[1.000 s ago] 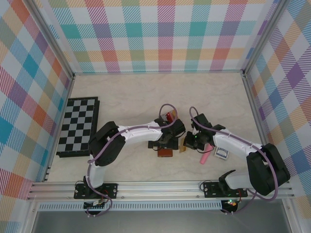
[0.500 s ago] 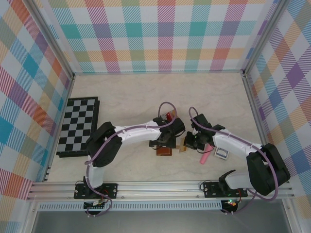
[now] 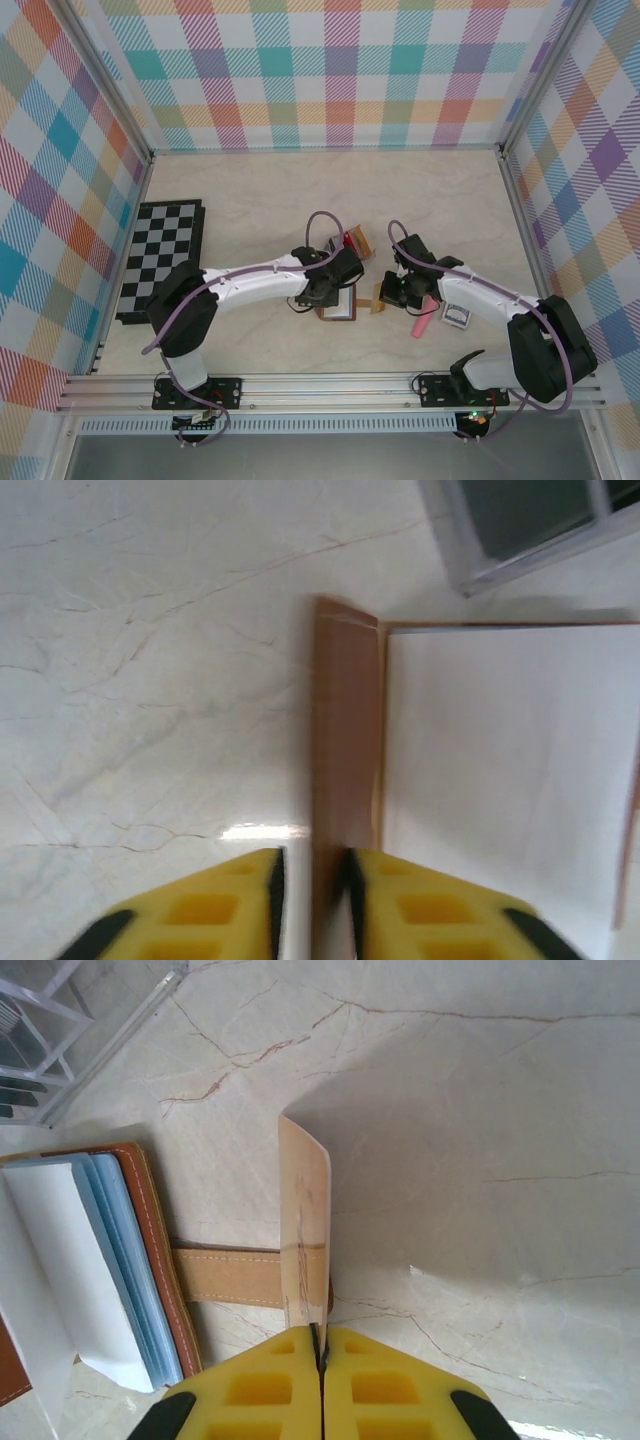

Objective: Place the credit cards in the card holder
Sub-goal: Open the card holder at the bottom-center of the table, then flip over the card slot in the card holder.

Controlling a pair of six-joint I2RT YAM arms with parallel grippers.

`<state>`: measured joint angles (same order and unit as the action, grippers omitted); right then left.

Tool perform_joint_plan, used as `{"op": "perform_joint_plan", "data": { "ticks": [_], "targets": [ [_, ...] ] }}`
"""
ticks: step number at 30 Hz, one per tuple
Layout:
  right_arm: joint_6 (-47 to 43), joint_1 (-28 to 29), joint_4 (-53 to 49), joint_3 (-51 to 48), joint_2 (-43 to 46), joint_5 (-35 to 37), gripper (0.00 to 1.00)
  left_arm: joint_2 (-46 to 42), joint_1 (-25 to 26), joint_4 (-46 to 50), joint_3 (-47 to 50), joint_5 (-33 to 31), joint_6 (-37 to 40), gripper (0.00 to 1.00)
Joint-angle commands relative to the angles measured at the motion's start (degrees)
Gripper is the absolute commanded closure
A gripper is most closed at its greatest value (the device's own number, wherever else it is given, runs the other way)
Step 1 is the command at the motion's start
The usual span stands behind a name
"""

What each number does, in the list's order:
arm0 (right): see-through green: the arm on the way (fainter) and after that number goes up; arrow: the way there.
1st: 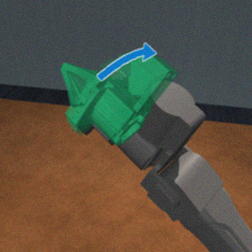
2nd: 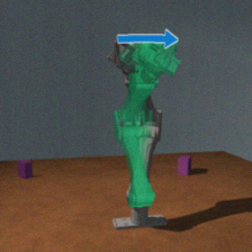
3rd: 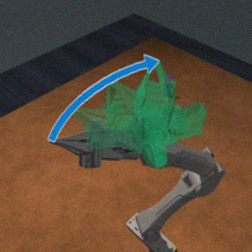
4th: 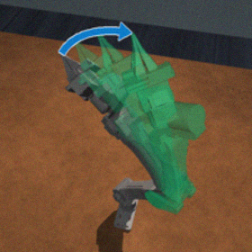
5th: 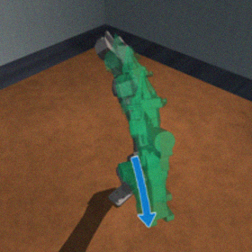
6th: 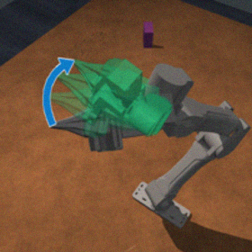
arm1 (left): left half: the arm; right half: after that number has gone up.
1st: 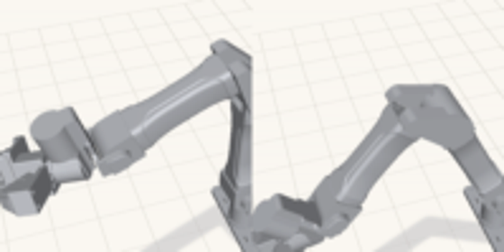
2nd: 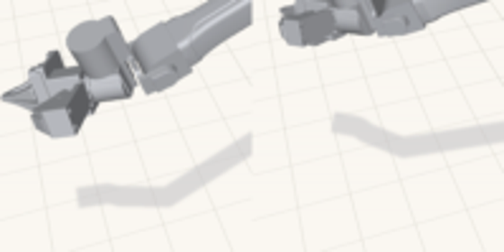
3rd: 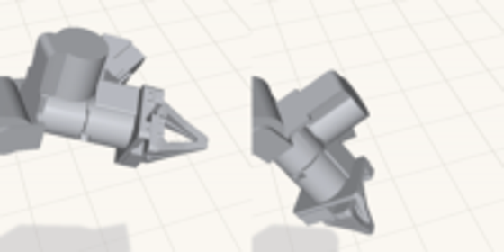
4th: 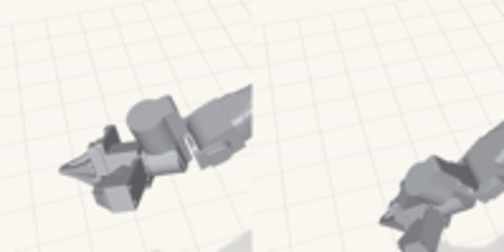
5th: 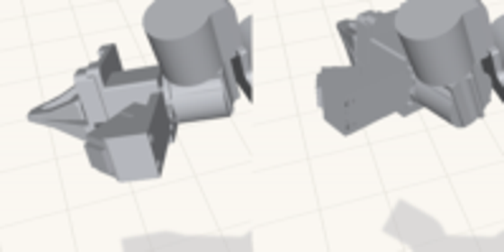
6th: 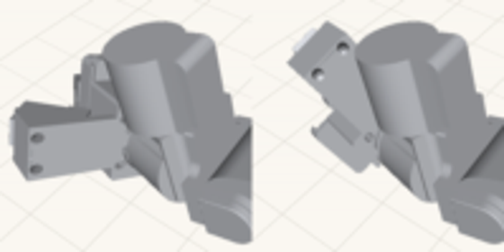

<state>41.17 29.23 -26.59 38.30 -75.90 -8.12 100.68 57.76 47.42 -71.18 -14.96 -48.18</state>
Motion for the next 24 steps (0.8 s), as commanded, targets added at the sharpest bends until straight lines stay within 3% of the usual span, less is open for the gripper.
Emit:
{"op": "perform_joint_plan", "data": {
  "ticks": [1,4,10,17,24],
  "targets": [
    [-1.4,-0.3,-4.8,0.6,-0.3,3.4,0.95,-4.9,-1.3,-2.4,3.1,0.9,0.6,0.89],
    [-2.3,-0.4,-5.5,1.2,-0.1,3.5,0.95,-7.3,-2.4,-6.2,6.5,3.7,1.0,1.00],
    [-4.0,-0.4,-5.9,2.1,4.7,1.9,0.95,-12.2,-3.4,-20.8,17.2,13.1,0.7,1.00],
    [-5.5,-0.1,-1.5,1.2,12.1,-4.0,0.94,-13.4,-3.4,-27.5,22.3,14.7,-3.6,1.00],
    [-5.2,2.4,0.1,1.4,14.5,-2.7,0.93,-14.2,-3.4,-27.9,22.9,13.6,-5.0,1.00]
  ]
}}
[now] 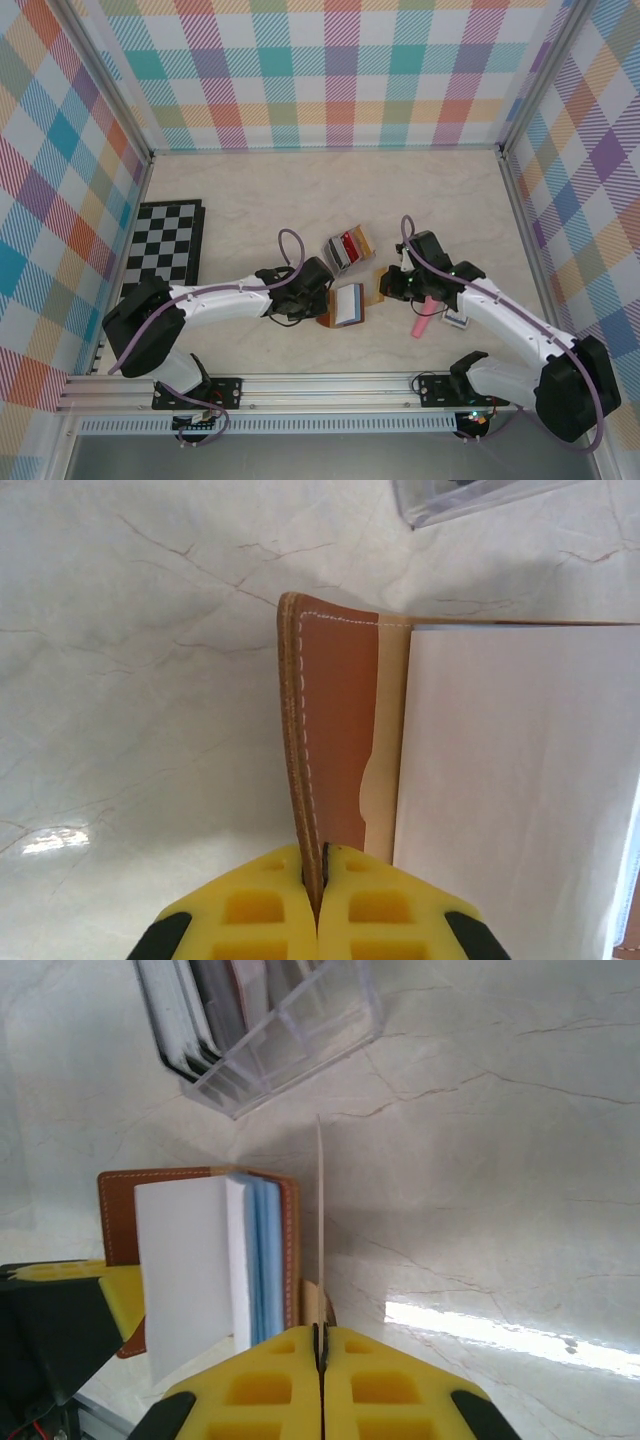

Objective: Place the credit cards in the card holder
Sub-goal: Flip over the card slot in the card holder.

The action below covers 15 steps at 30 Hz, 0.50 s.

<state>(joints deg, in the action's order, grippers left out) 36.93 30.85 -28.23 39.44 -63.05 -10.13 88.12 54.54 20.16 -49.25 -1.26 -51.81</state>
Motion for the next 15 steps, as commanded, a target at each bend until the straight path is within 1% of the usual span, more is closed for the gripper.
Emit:
{"op": "perform_joint_plan", "data": {
  "ticks": [1,9,15],
  "targets": [
    [-1.2,1.0,2.0,0.5,1.6,-1.2,0.93,-1.6,-0.2,-0.5,1.0,-0.2,-1.3,1.00],
    [-1.1,3.1,3.7,1.2,-1.6,-2.6,0.92,-1.1,-0.2,-0.6,0.4,0.4,-1.6,1.00],
    [0.4,3.7,5.6,0.2,-5.3,-1.5,0.93,-0.6,-0.2,-0.4,0.5,0.6,-1.5,1.00]
  ]
}}
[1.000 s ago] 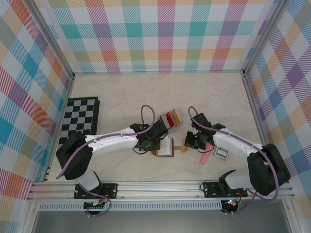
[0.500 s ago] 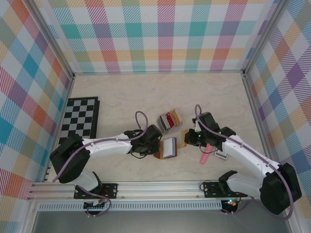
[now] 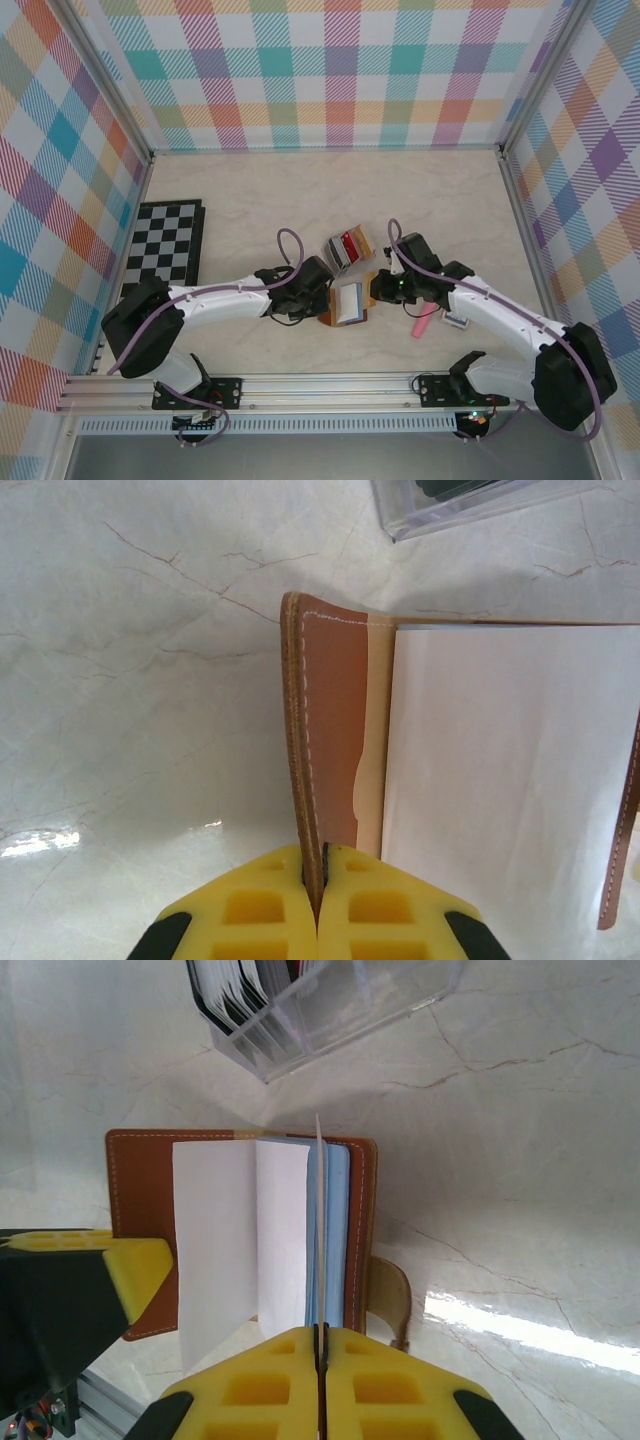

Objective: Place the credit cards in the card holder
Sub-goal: Flip over the card slot in the card holder.

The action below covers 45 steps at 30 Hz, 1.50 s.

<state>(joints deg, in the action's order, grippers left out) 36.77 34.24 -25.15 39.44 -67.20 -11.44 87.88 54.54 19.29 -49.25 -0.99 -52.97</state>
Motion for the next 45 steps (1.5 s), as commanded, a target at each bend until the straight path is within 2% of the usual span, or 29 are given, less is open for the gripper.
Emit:
{"op": "perform_joint_plan", "data": {
  "ticks": [1,8,21,45],
  "targets": [
    [0.7,0.4,3.3,-0.3,-1.6,-0.3,0.93,-0.3,-0.2,0.5,0.4,0.4,-0.4,1.00],
    [1.7,0.4,6.4,-2.0,-3.4,-1.7,0.93,-0.2,-0.2,0.7,0.4,0.5,-0.3,1.00],
    [0.9,0.5,5.9,-2.2,-5.1,-1.5,0.94,0.6,-0.2,0.1,0.7,1.0,-0.4,1.00],
    [2.6,4.6,7.4,2.0,-4.5,-5.8,0.92,-0.1,-0.2,-2.9,2.4,2.4,-0.3,1.00]
  ]
}}
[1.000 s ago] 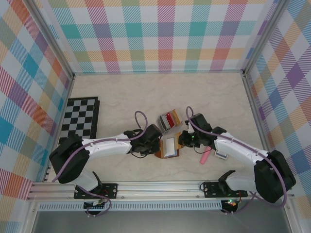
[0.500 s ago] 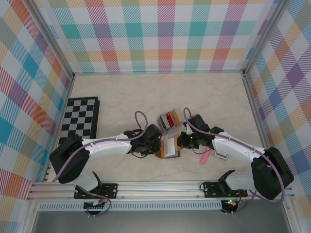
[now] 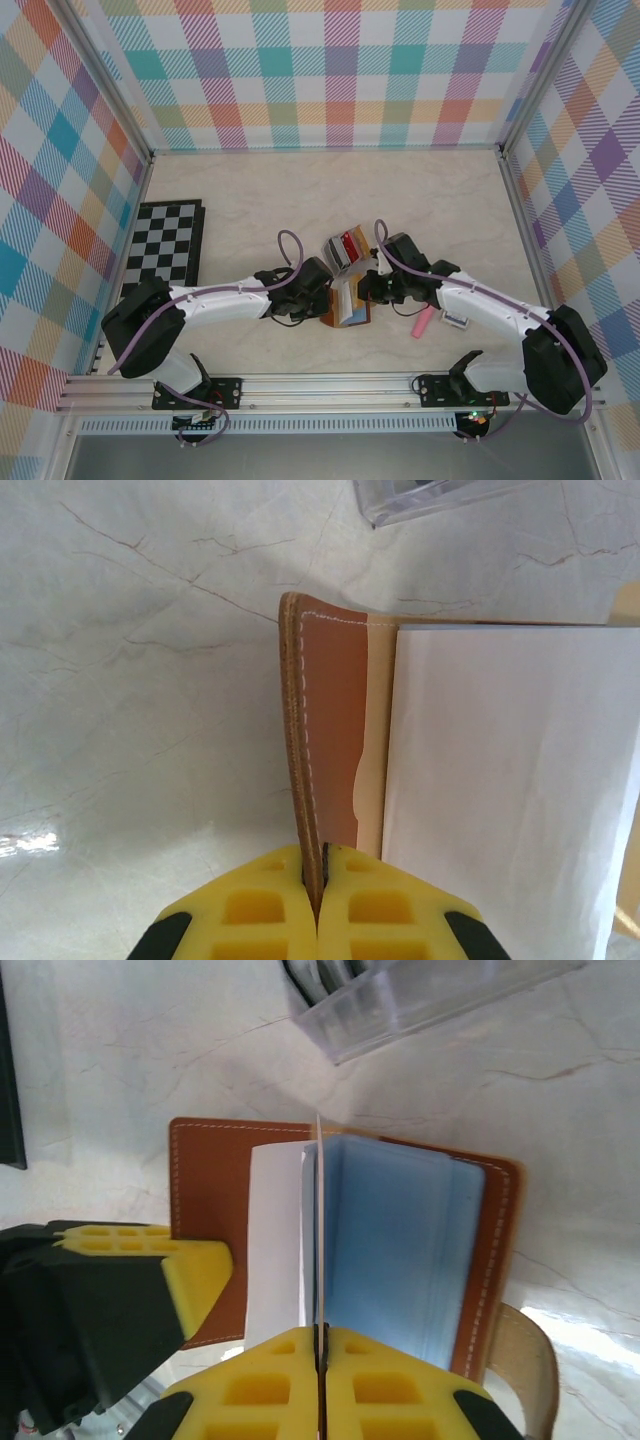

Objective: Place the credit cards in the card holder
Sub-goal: Flip over the card slot in the card holder.

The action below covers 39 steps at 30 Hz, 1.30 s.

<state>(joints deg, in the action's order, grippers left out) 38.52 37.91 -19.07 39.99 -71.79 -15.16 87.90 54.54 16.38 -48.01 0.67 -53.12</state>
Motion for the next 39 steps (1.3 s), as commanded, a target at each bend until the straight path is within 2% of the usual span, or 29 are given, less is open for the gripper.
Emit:
{"op": "perform_joint_plan", "data": {
  "ticks": [1,15,18,21,24,27,31,35,39],
  "targets": [
    [1.0,1.5,1.6,1.5,-0.5,-1.6,0.92,-0.2,-0.2,-1.9,1.2,0.8,-0.1,1.00],
    [4.9,4.0,7.4,-1.3,-6.2,-0.8,0.93,-1.0,-0.2,-3.2,2.9,-0.1,0.2,0.99],
    [5.9,4.2,5.4,-1.4,-7.2,1.9,0.94,-1.9,-0.2,-2.5,3.2,-1.1,0.1,0.93],
    [5.9,4.2,3.9,-2.1,-6.6,4.7,0.94,-4.2,-0.2,-1.2,3.9,-2.9,0.0,0.81],
    [5.4,4.2,4.2,-1.9,-7.3,3.6,0.94,-6.7,-0.2,-0.9,4.5,-4.1,-0.1,0.68],
    [5.2,4.4,5.1,-1.7,-8.5,2.5,0.94,-8.6,-0.2,-1.1,5.2,-4.2,-0.2,0.63],
    [5.5,4.5,5.3,-1.0,-7.7,2.9,0.94,-7.3,-0.2,-2.2,5.4,-2.9,0.0,0.72],
    [5.6,4.5,5.1,-0.2,-5.9,2.3,0.94,-5.2,-0.2,-3.4,5.7,-2.0,0.0,0.97],
    [5.8,4.5,4.9,0.2,-3.6,2.2,0.94,-3.5,-0.2,-4.9,5.8,-1.3,-0.2,1.00]
  ]
}}
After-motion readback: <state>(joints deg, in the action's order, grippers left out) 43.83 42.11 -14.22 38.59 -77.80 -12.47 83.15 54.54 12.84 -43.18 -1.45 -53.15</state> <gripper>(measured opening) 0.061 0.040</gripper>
